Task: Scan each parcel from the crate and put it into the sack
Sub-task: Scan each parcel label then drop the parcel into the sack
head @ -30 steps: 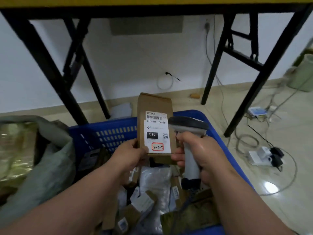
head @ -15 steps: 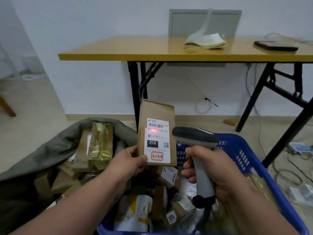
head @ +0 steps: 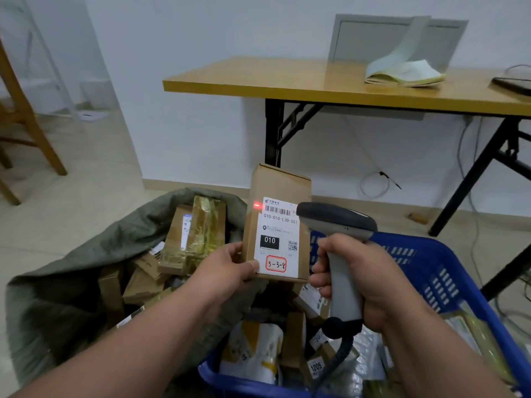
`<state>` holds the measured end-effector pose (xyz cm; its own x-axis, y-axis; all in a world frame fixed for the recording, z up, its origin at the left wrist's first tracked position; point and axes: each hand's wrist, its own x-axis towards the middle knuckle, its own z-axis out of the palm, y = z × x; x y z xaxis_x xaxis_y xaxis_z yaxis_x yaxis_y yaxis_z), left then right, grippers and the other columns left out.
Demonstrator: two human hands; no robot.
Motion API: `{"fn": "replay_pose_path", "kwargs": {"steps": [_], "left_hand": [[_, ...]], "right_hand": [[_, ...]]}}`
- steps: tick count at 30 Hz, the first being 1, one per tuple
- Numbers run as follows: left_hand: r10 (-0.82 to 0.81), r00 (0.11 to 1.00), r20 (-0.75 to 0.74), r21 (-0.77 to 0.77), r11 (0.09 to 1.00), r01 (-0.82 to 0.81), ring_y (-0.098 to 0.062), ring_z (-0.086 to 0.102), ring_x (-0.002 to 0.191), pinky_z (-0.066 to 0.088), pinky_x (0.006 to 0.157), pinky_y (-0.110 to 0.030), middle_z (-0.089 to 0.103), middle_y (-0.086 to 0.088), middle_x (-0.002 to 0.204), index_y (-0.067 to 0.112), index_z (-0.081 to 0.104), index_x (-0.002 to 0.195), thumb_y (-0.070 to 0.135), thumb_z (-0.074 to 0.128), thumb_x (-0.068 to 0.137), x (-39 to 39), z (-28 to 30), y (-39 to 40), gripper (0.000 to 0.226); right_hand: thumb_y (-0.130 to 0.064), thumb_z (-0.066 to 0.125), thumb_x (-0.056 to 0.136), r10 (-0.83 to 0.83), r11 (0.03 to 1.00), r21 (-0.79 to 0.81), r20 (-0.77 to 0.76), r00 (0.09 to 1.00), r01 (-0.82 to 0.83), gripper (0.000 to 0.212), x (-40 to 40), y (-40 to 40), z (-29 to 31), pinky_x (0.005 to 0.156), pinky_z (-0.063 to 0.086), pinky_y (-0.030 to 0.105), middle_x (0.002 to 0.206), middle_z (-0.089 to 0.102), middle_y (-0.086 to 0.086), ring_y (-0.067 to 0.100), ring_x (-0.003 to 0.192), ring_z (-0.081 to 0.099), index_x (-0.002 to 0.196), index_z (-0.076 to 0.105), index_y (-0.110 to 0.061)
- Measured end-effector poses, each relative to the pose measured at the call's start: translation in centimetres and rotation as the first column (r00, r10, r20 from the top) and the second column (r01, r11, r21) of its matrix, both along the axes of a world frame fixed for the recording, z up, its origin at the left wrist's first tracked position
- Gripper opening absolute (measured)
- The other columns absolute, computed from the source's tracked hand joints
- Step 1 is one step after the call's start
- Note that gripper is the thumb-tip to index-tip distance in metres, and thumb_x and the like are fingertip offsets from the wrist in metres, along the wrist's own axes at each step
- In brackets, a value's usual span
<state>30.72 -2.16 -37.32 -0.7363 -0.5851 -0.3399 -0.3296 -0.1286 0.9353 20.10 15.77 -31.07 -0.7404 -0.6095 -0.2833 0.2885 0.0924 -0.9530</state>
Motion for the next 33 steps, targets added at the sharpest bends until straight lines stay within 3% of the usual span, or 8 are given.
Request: {"fn": "replay_pose_path", "kwargs": {"steps": [7,10,15,21,24,27,30,33], "left_hand": [[0.042,0.999,0.01,-0.012,0.999,-0.042,-0.01,0.073,0.089,0.06,0.083,-0.036,0.077,0.005,0.097,0.024,0.061,0.116,0.008,0.066,0.091,1.6,-0.3,-1.4,0.03],[0.11,0.994,0.017,0.005,0.994,-0.111,-0.009,0.074,0.08,0.058,0.065,-0.025,0.077,0.007,0.089,0.028,0.062,0.102,0.008,0.065,0.092,3.1,-0.1,-2.8,0.023],[0.309,0.95,0.046,0.027,0.95,-0.311,-0.019,0.074,0.087,0.061,0.069,-0.033,0.077,0.001,0.095,0.023,0.05,0.138,0.014,0.065,0.093,6.9,0.4,-6.6,0.048],[0.547,0.829,0.117,-0.006,0.835,-0.551,-0.02,0.062,0.078,0.043,0.053,-0.028,0.074,-0.003,0.099,0.025,0.066,0.114,0.023,0.056,0.096,12.2,-0.2,-11.8,0.021],[0.615,0.757,0.22,-0.021,0.779,-0.626,-0.022,0.053,0.07,0.041,0.055,-0.029,0.067,-0.008,0.094,0.019,0.067,0.093,0.024,0.059,0.093,14.2,-1.1,-13.3,0.009],[0.626,0.722,0.294,-0.044,0.763,-0.644,-0.027,0.059,0.079,0.047,0.062,-0.033,0.067,-0.012,0.094,0.014,0.062,0.087,0.021,0.06,0.093,15.1,-2.2,-14.5,0.009],[0.624,0.72,0.302,-0.05,0.765,-0.642,-0.029,0.061,0.09,0.05,0.059,-0.034,0.067,-0.016,0.107,0.01,0.061,0.099,0.013,0.057,0.094,15.2,-3.0,-15.7,0.008],[0.61,0.741,0.281,0.005,0.772,-0.636,-0.029,0.065,0.088,0.055,0.066,-0.04,0.067,-0.016,0.106,0.014,0.046,0.141,0.001,0.053,0.094,14.5,-3.8,-16.3,0.049]], "right_hand": [[-0.016,0.064,0.086,0.014,1.0,0.024,-0.036,0.999,-0.013,0.016,0.4,-1.7,-0.6,0.048,0.053,0.029,0.063,0.067,0.012,0.022,0.055,0.067,0.08,0.066,-0.002],[-0.02,0.067,0.086,0.024,0.999,0.048,-0.064,0.998,-0.021,0.017,0.7,-2.5,-0.9,0.052,0.055,0.032,0.063,0.07,0.011,0.023,0.057,0.069,0.086,0.067,-0.002],[-0.018,0.067,0.088,0.071,0.994,0.088,-0.051,0.996,-0.066,0.016,1.8,-4.4,-1.4,0.049,0.054,0.031,0.061,0.068,0.009,0.022,0.056,0.069,0.089,0.066,-0.002],[-0.016,0.067,0.088,0.155,0.979,0.143,-0.062,0.986,-0.144,0.015,4.1,-7.6,-2.4,0.048,0.052,0.031,0.061,0.068,0.011,0.024,0.056,0.069,0.091,0.066,-0.001],[-0.015,0.068,0.088,0.188,0.969,0.172,-0.043,0.981,-0.178,0.015,5.1,-9.1,-3.0,0.051,0.053,0.032,0.061,0.068,0.011,0.025,0.057,0.069,0.091,0.067,0.0],[-0.015,0.069,0.088,0.211,0.962,0.187,-0.038,0.977,-0.2,0.016,5.8,-10.4,-3.5,0.05,0.052,0.032,0.061,0.067,0.011,0.026,0.057,0.069,0.091,0.067,0.0],[-0.015,0.07,0.087,0.218,0.958,0.197,-0.04,0.975,-0.206,0.017,6.3,-11.5,-4.0,0.05,0.053,0.031,0.066,0.068,0.014,0.027,0.058,0.069,0.092,0.067,0.001],[-0.015,0.071,0.087,0.219,0.955,0.214,-0.034,0.975,-0.207,0.019,6.3,-12.1,-4.3,0.049,0.053,0.031,0.067,0.067,0.015,0.026,0.059,0.069,0.092,0.066,0.003]]}}
